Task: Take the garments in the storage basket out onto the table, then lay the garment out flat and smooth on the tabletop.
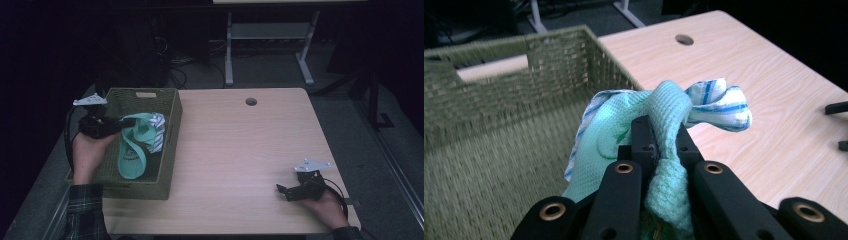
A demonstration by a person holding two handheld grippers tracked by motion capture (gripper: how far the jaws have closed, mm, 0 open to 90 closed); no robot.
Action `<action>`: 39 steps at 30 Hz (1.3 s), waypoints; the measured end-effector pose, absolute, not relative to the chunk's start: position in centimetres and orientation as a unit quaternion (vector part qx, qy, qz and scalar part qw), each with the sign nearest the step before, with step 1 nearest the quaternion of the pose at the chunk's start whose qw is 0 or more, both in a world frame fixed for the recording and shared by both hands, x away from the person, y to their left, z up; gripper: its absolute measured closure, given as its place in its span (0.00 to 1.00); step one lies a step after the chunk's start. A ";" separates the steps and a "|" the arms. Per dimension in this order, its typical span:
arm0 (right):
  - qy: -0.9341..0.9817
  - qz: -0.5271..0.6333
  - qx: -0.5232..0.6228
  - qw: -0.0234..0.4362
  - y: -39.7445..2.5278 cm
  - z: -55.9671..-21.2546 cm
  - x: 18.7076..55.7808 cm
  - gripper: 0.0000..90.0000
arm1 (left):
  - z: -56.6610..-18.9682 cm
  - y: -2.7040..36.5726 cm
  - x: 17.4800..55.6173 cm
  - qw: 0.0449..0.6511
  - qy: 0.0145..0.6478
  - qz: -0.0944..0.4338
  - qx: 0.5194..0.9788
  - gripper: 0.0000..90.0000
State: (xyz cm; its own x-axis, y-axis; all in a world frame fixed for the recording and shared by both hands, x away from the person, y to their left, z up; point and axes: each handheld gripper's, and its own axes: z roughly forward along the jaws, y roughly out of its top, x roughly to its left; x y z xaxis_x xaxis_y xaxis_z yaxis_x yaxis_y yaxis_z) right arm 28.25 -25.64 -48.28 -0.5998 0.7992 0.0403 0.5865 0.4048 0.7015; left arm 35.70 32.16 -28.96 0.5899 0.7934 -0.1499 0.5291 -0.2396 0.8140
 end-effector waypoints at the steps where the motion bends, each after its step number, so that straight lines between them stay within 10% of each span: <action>1: 0.824 0.348 0.420 0.153 -25.6 -48.3 28.2 0.03 | -29.0 32.2 35.7 0.444 0.428 0.149 0.773 0.94; 39: 0.824 0.348 0.420 0.153 -25.7 -48.3 28.2 0.03 | -22.4 21.9 36.7 0.506 0.313 0.129 0.793 0.94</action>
